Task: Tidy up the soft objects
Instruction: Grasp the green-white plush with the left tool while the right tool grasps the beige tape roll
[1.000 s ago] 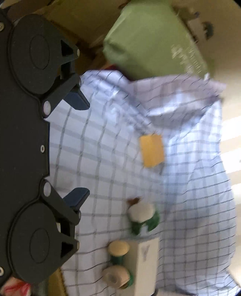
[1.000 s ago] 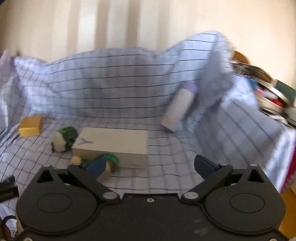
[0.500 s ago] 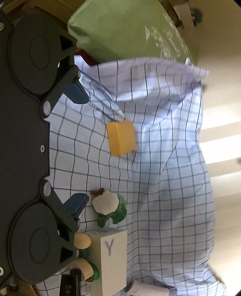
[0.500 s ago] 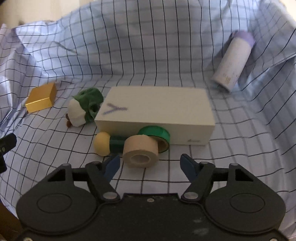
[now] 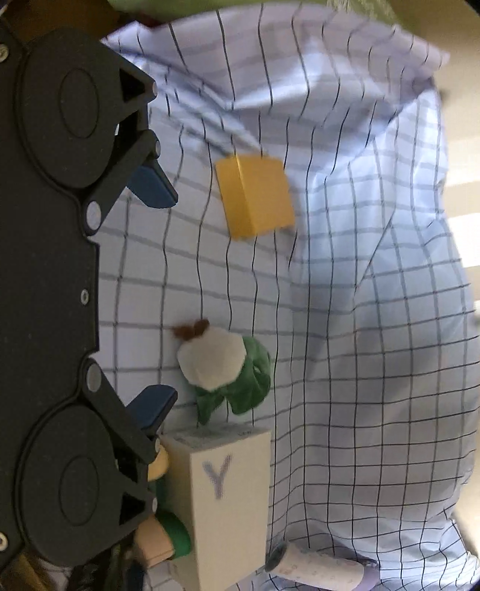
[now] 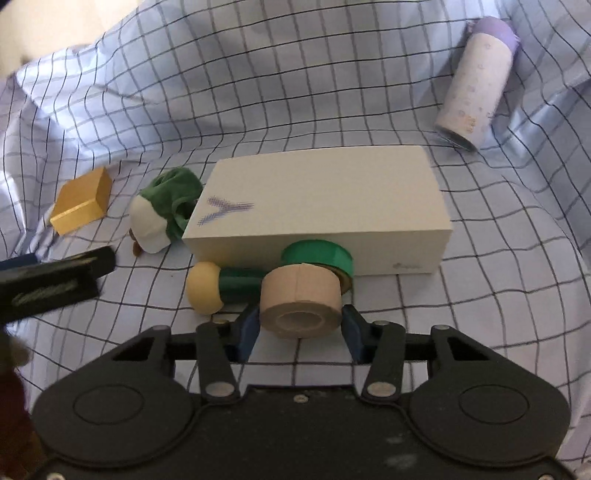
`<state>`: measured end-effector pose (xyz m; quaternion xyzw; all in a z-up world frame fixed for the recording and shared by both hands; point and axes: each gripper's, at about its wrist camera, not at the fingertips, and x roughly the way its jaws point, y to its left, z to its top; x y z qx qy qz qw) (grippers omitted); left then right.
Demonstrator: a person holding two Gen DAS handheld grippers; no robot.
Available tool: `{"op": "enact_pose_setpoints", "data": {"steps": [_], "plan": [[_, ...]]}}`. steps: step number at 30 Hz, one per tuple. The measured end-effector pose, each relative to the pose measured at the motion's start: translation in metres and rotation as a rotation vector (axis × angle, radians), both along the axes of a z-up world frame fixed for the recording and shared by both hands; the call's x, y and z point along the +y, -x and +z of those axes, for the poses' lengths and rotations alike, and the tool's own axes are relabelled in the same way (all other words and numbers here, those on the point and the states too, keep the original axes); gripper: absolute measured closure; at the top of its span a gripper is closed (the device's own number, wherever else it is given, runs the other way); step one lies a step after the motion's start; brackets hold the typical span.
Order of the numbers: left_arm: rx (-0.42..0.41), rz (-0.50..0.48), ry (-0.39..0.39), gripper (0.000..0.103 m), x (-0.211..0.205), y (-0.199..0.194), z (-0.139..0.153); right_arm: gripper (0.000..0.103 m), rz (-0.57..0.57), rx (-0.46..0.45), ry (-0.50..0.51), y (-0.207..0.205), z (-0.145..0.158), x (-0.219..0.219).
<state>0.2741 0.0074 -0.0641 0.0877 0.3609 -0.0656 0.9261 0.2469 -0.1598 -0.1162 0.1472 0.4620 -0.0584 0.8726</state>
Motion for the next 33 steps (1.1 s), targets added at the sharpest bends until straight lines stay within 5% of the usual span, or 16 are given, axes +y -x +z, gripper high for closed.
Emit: {"op": "enact_pose_setpoints", "data": {"steps": [14, 19, 26, 33], "plan": [[0.147, -0.023, 0.039, 0.018, -0.034, -0.072, -0.034, 0.056, -0.034, -0.024, -0.04, 0.022, 0.013, -0.026], [0.188, -0.078, 0.116, 0.053, -0.036, -0.079, -0.036, 0.056, -0.038, -0.025, -0.046, 0.027, 0.015, -0.028], [0.166, -0.062, 0.12, 0.054, -0.04, -0.066, -0.024, 0.056, -0.053, -0.039, -0.042, 0.04, 0.023, -0.033], [0.11, -0.056, 0.163, 0.054, -0.022, -0.027, 0.023, 0.056, -0.087, -0.083, -0.042, 0.058, 0.043, -0.041]]}}
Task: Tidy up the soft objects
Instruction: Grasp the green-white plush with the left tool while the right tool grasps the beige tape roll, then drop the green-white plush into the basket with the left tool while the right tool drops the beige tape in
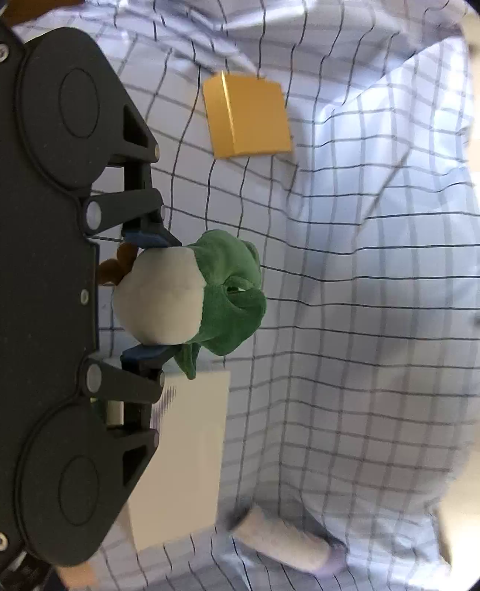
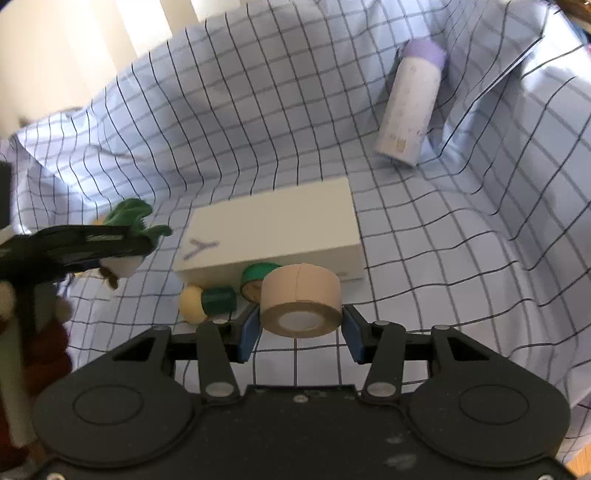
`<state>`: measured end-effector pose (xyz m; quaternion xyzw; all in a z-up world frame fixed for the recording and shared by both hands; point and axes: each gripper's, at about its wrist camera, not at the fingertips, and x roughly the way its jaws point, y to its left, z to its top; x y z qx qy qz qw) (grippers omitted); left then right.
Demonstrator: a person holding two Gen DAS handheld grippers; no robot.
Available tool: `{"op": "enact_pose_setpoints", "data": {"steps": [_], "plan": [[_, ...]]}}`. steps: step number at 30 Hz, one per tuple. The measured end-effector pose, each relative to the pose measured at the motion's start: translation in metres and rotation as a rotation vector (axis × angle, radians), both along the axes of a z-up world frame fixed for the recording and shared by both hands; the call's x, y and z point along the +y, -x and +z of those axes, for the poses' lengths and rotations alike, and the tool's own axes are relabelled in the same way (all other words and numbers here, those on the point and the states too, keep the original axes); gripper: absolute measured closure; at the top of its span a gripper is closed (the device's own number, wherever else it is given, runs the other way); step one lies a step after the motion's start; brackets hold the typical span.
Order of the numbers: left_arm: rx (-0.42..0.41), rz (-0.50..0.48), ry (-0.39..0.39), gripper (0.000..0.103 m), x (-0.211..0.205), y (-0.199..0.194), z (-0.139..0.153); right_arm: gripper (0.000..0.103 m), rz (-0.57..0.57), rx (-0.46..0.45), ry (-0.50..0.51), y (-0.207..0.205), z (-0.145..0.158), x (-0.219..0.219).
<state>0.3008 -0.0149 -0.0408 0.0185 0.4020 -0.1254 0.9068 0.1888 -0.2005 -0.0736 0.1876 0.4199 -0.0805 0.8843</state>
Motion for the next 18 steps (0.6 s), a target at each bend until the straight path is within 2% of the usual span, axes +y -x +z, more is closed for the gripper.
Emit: {"op": "enact_pose_setpoints", "data": {"steps": [6, 9, 13, 18], "plan": [[-0.057, -0.026, 0.022, 0.054, 0.005, 0.053, 0.048, 0.056, -0.012, -0.051, 0.015, 0.026, 0.023, -0.002], [-0.072, -0.036, 0.023, 0.054, 0.003, 0.078, 0.062, 0.056, -0.014, -0.076, 0.018, 0.044, 0.034, -0.003], [-0.072, -0.057, 0.008, 0.054, 0.002, 0.113, 0.07, 0.056, -0.019, -0.111, 0.026, 0.071, 0.049, -0.004], [-0.029, -0.08, 0.011, 0.054, 0.003, 0.156, 0.071, 0.056, -0.031, -0.146, 0.027, 0.104, 0.062, -0.008]]}}
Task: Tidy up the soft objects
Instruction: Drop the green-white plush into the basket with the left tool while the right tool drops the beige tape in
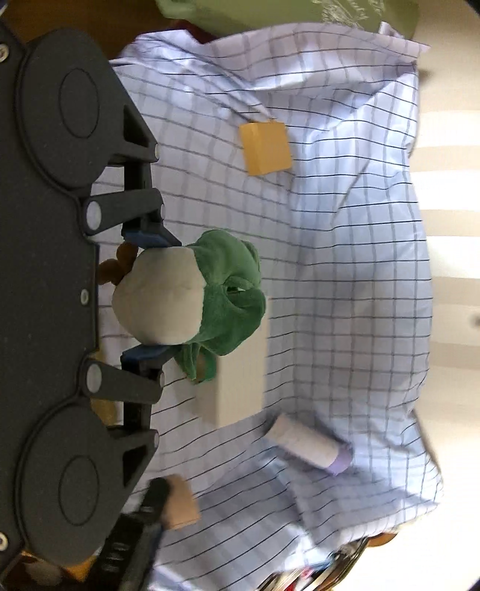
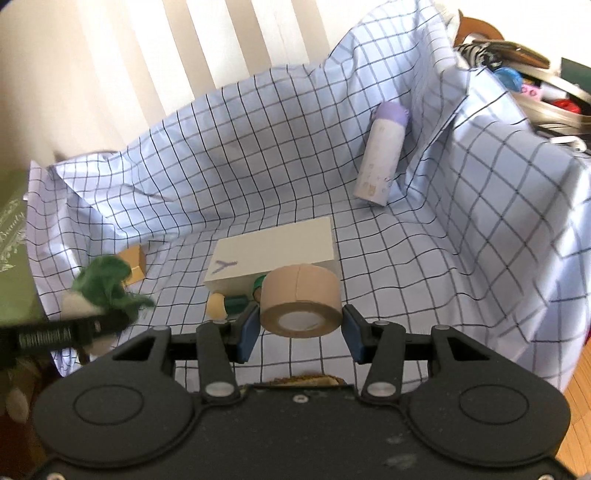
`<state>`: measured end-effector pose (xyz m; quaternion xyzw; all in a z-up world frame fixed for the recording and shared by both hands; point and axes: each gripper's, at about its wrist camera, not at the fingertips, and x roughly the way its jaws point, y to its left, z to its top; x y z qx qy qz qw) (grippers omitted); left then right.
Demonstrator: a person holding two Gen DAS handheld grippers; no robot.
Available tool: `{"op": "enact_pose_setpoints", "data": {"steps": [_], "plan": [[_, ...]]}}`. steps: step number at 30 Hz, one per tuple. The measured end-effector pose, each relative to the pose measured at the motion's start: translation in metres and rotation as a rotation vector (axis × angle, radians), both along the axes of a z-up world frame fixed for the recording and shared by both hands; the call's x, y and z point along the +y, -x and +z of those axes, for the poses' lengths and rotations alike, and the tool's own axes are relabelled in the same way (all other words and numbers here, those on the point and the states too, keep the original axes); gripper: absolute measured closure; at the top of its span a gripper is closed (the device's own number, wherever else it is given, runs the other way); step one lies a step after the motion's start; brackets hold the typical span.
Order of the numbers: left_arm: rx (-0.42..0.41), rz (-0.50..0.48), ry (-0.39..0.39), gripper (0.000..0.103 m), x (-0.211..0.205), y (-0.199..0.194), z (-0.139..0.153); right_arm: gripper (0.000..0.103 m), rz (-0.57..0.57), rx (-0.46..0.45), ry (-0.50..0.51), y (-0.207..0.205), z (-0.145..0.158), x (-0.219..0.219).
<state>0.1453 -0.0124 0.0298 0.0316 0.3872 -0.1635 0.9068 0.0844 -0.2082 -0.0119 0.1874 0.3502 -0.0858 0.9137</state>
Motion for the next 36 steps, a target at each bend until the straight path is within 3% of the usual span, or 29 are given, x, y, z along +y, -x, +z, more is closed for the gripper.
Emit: {"op": "enact_pose_setpoints", "data": {"steps": [9, 16, 24, 31, 36], "plan": [[0.128, -0.048, 0.054, 0.054, 0.0, 0.053, -0.021, 0.056, -0.004, -0.047, 0.004, 0.042, 0.014, 0.003], [0.17, -0.068, 0.057, 0.054, -0.005, 0.08, -0.035, 0.056, 0.006, -0.07, -0.001, 0.065, 0.018, 0.006], [0.164, -0.054, 0.04, 0.054, -0.008, 0.102, -0.042, 0.056, 0.007, -0.112, -0.013, 0.092, 0.026, 0.005], [0.11, -0.018, 0.009, 0.054, -0.01, 0.119, -0.039, 0.055, 0.008, -0.141, -0.012, 0.107, 0.033, 0.003], [0.043, 0.008, -0.068, 0.054, -0.015, 0.127, -0.039, 0.055, 0.003, -0.116, -0.011, 0.107, 0.026, 0.003]]}}
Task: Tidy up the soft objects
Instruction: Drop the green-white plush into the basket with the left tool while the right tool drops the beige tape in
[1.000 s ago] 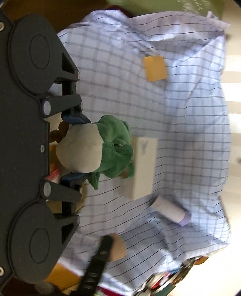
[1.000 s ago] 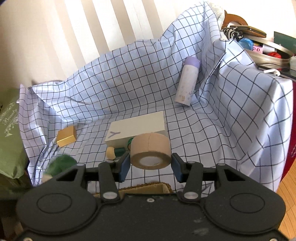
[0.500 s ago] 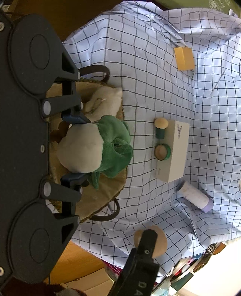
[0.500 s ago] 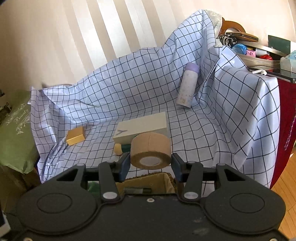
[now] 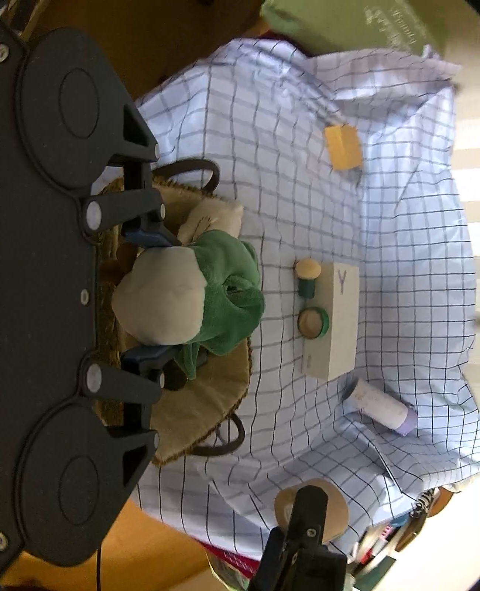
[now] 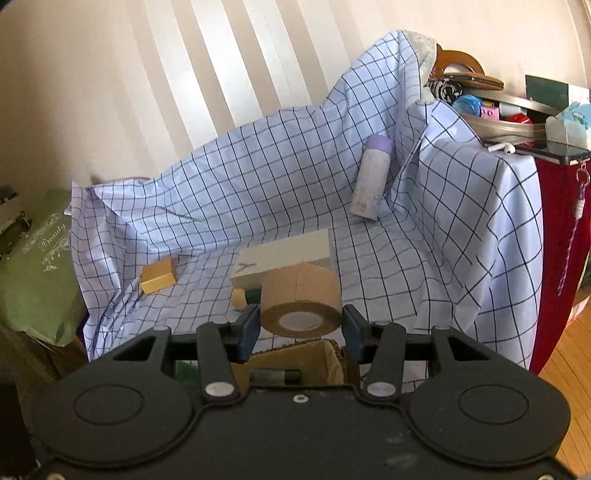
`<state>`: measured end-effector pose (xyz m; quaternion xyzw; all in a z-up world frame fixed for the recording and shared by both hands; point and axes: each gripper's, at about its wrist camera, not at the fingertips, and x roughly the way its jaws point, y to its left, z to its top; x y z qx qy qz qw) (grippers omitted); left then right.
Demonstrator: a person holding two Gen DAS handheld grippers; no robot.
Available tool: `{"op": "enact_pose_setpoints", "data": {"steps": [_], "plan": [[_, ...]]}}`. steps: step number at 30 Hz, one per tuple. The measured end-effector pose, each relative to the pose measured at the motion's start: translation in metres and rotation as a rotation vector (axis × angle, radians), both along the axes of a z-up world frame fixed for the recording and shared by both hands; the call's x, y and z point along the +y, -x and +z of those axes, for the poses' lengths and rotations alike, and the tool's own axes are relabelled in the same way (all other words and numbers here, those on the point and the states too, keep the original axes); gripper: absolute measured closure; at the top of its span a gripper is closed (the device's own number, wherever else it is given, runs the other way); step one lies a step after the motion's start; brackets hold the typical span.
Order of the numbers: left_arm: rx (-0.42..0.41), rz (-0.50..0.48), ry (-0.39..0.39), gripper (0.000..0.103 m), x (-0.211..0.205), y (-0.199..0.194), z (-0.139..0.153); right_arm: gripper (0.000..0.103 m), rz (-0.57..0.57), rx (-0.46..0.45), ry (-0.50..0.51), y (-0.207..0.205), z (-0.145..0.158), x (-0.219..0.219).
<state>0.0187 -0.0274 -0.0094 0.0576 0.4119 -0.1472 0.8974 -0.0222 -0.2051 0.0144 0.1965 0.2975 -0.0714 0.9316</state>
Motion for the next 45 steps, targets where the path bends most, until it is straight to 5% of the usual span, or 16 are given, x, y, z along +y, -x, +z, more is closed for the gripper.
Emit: {"op": "enact_pose_setpoints", "data": {"steps": [16, 21, 27, 41, 45], "plan": [[-0.01, 0.035, -0.049, 0.052, 0.002, -0.001, -0.008, 0.055, 0.005, 0.046, 0.011, -0.001, -0.01, 0.003], [-0.054, 0.05, -0.055, 0.036, 0.002, 0.003, -0.001, 0.055, 0.006, 0.047, 0.011, -0.001, -0.01, 0.003], [-0.097, 0.095, -0.055, 0.028, 0.01, 0.004, 0.007, 0.055, 0.014, 0.057, 0.01, -0.001, -0.014, 0.003], [-0.066, 0.196, -0.044, 0.028, 0.033, -0.002, -0.003, 0.055, 0.12, 0.103, 0.037, -0.004, -0.024, 0.023], [-0.065, 0.202, -0.042, 0.027, 0.035, -0.002, -0.003, 0.048, 0.151, 0.104, 0.04, -0.004, -0.026, 0.028]]}}
